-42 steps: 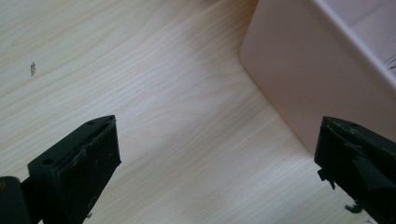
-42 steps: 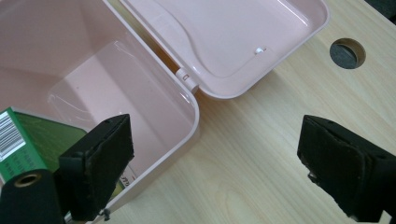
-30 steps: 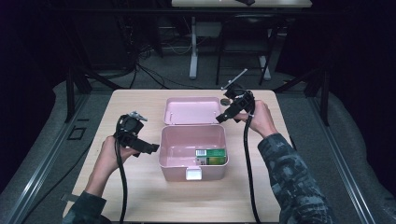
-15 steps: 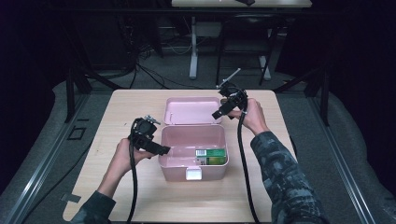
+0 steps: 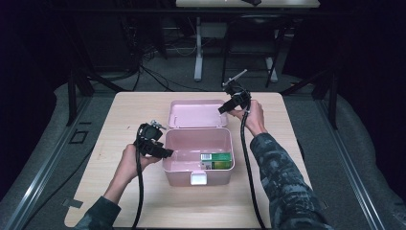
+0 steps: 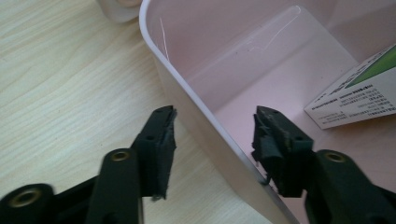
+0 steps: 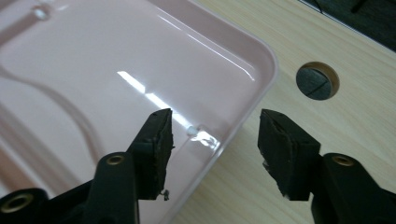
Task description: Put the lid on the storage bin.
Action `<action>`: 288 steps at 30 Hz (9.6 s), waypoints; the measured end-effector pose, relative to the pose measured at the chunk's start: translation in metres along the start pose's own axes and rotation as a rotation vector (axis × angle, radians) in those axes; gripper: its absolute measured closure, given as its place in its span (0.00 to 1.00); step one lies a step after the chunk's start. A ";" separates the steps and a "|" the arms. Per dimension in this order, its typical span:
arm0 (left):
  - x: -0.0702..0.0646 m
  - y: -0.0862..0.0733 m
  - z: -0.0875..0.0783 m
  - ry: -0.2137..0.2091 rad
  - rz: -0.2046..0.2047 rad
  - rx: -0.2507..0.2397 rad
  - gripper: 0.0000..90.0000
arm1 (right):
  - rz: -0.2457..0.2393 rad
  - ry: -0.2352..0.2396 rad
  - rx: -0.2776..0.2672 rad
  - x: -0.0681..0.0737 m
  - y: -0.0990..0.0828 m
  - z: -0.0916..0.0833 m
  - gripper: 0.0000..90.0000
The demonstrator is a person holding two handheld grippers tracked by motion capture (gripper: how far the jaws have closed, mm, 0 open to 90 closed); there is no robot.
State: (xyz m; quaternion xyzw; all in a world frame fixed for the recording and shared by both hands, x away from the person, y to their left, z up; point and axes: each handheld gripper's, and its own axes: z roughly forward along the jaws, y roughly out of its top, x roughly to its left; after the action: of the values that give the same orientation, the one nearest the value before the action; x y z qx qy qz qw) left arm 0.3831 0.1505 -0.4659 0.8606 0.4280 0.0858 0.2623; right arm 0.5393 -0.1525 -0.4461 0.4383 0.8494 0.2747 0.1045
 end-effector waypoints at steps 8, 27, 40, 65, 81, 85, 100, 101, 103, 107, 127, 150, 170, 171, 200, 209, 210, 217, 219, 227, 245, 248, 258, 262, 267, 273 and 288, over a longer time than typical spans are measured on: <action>-0.003 -0.001 0.000 0.019 -0.004 -0.028 0.67 | 0.068 -0.025 0.005 -0.005 -0.002 0.020 0.67; -0.006 -0.002 0.001 0.039 0.012 -0.034 0.67 | 0.184 -0.033 -0.027 -0.013 -0.011 0.036 0.77; -0.007 -0.003 0.005 0.049 0.017 -0.023 0.68 | 0.204 -0.049 -0.064 -0.010 -0.011 0.032 0.82; -0.010 -0.002 0.002 0.067 0.016 -0.041 0.68 | 0.173 -0.045 -0.278 0.000 -0.017 -0.013 0.88; -0.011 -0.002 0.003 0.075 0.015 -0.048 0.68 | 0.150 -0.053 -0.343 0.006 -0.025 -0.031 0.90; -0.012 -0.001 0.003 0.076 0.015 -0.048 0.69 | 0.137 -0.058 -0.361 0.009 -0.026 -0.036 0.90; -0.014 -0.002 0.004 0.095 0.006 -0.053 0.70 | 0.093 -0.080 -0.454 0.018 -0.039 -0.050 0.91; -0.014 -0.002 0.004 0.095 0.006 -0.053 0.70 | 0.087 -0.082 -0.456 0.019 -0.039 -0.050 0.91; -0.014 -0.002 0.004 0.094 0.005 -0.055 0.70 | 0.085 -0.079 -0.464 0.020 -0.040 -0.053 0.91; -0.015 -0.002 0.005 0.102 0.000 -0.061 0.71 | 0.067 -0.081 -0.480 0.023 -0.044 -0.058 0.92; -0.016 -0.002 0.006 0.110 -0.002 -0.063 0.71 | 0.011 -0.060 -0.528 0.033 -0.057 -0.078 0.93; -0.016 -0.003 0.007 0.115 -0.006 -0.070 0.70 | -0.048 -0.057 -0.522 0.048 -0.070 -0.099 0.94; -0.016 -0.005 0.005 0.109 0.001 -0.089 0.70 | -0.054 -0.046 -0.506 0.061 -0.085 -0.114 0.94; -0.016 -0.005 0.005 0.109 0.004 -0.092 0.70 | -0.051 -0.044 -0.508 0.061 -0.086 -0.115 0.94; -0.015 -0.019 -0.010 0.036 0.018 -0.141 0.68 | -0.061 -0.047 -0.460 0.076 -0.100 -0.123 0.92; -0.013 -0.023 -0.025 0.027 0.009 -0.170 0.66 | -0.069 -0.031 -0.444 0.081 -0.110 -0.124 0.91; -0.012 -0.023 -0.028 0.030 0.006 -0.182 0.67 | -0.076 -0.033 -0.437 0.082 -0.111 -0.124 0.90; -0.013 -0.022 -0.037 0.020 0.019 -0.223 0.74 | -0.084 -0.035 -0.422 0.086 -0.117 -0.124 0.90; -0.013 -0.020 -0.042 0.024 0.017 -0.254 0.77 | -0.087 -0.032 -0.419 0.087 -0.119 -0.124 0.90; -0.014 -0.014 -0.062 0.010 0.017 -0.377 1.00 | -0.088 -0.027 -0.409 0.090 -0.125 -0.123 0.89; -0.022 -0.024 -0.061 -0.025 0.047 -0.361 1.00 | -0.083 0.014 -0.349 0.095 -0.145 -0.116 0.86; -0.023 -0.028 -0.058 -0.034 0.052 -0.347 1.00 | -0.077 0.026 -0.345 0.095 -0.149 -0.115 0.85; -0.026 -0.041 -0.057 -0.065 0.054 -0.334 1.00 | -0.067 0.073 -0.324 0.098 -0.159 -0.110 0.79; -0.029 -0.043 -0.056 -0.074 0.060 -0.325 1.00 | -0.072 0.093 -0.314 0.102 -0.162 -0.110 0.75; -0.030 -0.048 -0.058 -0.083 0.056 -0.329 1.00 | -0.066 0.112 -0.318 0.107 -0.167 -0.114 0.69; -0.032 -0.053 -0.059 -0.090 0.060 -0.321 0.99 | -0.068 0.134 -0.325 0.111 -0.173 -0.118 0.64; -0.038 -0.064 -0.053 -0.111 0.067 -0.287 0.88 | -0.069 0.161 -0.295 0.119 -0.182 -0.111 0.60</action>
State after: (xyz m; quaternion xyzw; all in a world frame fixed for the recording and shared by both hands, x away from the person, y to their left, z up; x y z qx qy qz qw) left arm 0.2957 0.1726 -0.4517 0.8315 0.3669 0.1071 0.4031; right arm 0.2972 -0.1838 -0.4483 0.3651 0.8201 0.4270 0.1087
